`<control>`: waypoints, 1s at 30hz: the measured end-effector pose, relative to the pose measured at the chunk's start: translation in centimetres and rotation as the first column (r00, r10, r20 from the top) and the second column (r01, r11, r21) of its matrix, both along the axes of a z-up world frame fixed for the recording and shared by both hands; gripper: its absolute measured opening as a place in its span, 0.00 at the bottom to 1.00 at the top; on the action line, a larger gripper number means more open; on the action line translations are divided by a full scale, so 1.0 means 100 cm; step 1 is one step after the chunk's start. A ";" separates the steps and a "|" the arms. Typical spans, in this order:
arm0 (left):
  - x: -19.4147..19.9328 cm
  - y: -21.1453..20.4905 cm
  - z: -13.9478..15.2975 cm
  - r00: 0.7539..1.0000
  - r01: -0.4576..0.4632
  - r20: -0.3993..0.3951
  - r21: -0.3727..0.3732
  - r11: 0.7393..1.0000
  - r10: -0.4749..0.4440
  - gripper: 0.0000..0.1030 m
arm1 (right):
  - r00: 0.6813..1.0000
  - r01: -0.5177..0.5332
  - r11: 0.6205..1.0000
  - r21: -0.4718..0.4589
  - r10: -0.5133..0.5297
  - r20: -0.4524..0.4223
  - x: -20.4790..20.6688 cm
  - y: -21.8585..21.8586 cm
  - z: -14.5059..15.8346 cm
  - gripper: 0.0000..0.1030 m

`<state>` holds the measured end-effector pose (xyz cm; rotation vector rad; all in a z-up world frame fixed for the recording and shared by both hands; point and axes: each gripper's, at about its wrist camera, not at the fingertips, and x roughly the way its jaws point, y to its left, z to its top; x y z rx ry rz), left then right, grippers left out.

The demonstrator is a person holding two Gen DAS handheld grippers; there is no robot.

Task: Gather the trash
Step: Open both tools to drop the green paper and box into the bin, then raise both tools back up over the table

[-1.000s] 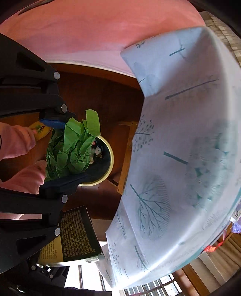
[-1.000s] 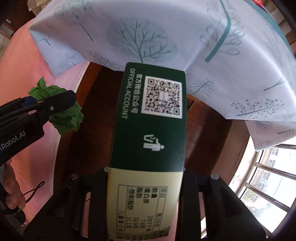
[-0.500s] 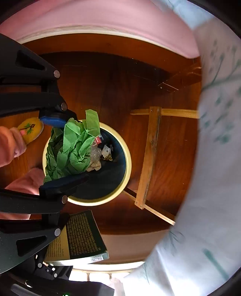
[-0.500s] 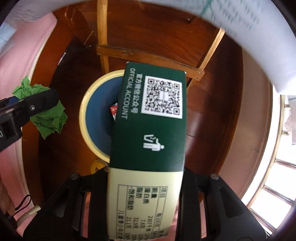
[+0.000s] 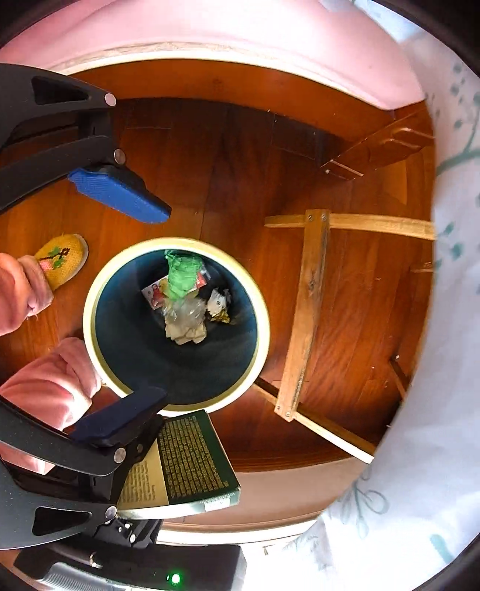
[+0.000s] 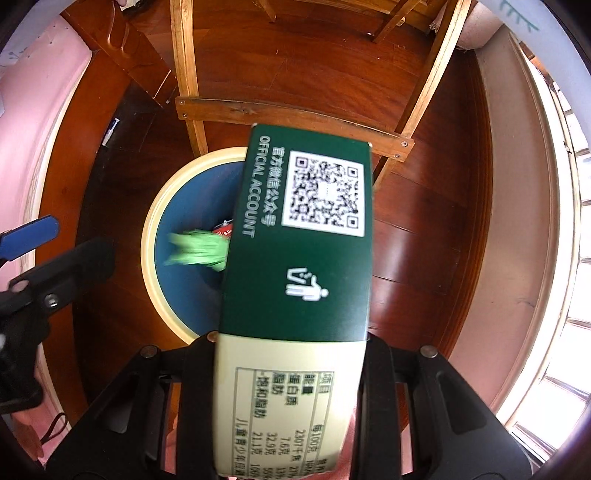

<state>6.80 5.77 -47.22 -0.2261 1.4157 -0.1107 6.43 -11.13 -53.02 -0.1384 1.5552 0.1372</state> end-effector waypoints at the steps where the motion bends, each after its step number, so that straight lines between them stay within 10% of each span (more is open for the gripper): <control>1: -0.001 0.001 0.003 1.000 -0.004 0.006 0.002 1.000 0.004 0.89 | 1.000 0.004 1.000 0.001 -0.004 0.001 -0.001 0.004 0.001 0.26; 18: -0.043 0.041 0.065 0.991 -0.095 0.100 0.032 0.995 0.092 0.89 | 0.997 0.082 0.990 0.119 -0.082 -0.006 -0.003 0.026 0.010 0.29; 22: -0.049 0.041 0.086 0.988 -0.095 0.124 0.045 0.994 0.089 0.89 | 0.995 0.101 0.986 0.133 -0.102 -0.003 -0.009 0.024 0.023 0.52; 30: -0.059 0.034 0.143 0.986 -0.093 0.144 0.057 0.994 0.084 0.89 | 0.992 0.114 0.982 0.152 -0.121 0.032 -0.023 0.022 0.070 0.52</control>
